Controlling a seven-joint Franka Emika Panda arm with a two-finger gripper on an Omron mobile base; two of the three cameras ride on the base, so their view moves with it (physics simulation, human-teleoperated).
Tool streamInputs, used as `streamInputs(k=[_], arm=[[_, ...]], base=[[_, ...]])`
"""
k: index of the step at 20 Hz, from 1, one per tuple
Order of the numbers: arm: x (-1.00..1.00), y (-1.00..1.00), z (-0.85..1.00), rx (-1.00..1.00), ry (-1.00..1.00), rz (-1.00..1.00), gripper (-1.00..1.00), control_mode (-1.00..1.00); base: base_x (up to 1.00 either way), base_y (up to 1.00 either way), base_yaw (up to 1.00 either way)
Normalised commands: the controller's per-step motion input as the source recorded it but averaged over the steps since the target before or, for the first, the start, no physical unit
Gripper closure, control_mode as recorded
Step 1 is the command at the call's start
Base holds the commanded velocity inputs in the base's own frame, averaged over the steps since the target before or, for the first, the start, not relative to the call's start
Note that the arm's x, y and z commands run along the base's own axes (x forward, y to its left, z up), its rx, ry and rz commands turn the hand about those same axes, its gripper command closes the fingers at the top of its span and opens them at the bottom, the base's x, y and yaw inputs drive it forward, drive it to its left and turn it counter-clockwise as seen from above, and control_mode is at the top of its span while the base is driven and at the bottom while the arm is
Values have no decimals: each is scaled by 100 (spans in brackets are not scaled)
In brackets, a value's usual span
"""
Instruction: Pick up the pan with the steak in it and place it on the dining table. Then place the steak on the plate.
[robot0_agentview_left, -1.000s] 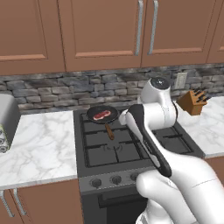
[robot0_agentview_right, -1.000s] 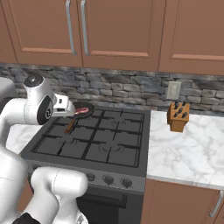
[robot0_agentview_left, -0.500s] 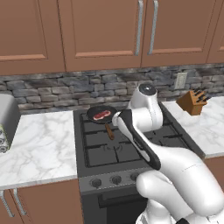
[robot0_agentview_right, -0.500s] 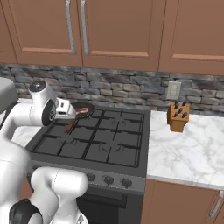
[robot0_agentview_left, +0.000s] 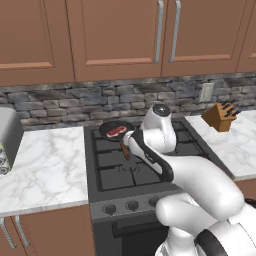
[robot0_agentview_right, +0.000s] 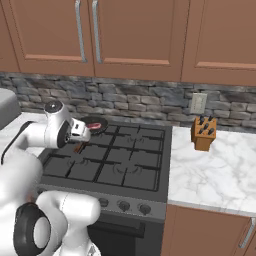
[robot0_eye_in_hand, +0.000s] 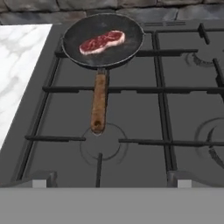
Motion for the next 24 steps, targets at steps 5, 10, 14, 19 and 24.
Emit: streamInputs(k=[5,10,14,19,24], arm=[[48,16,-37,3,0,-7,-100,-100],[47,23,-37,1,0,-8,-100,-100],[36,10,-34,1,0,-6,-100,-100],[33,1,-35,1,0,-4,-100,-100],[39,4,-36,2,1,-3,-100,-100]], base=[[0,0,0],[0,0,0],[0,0,0],[0,0,0],[0,0,0]])
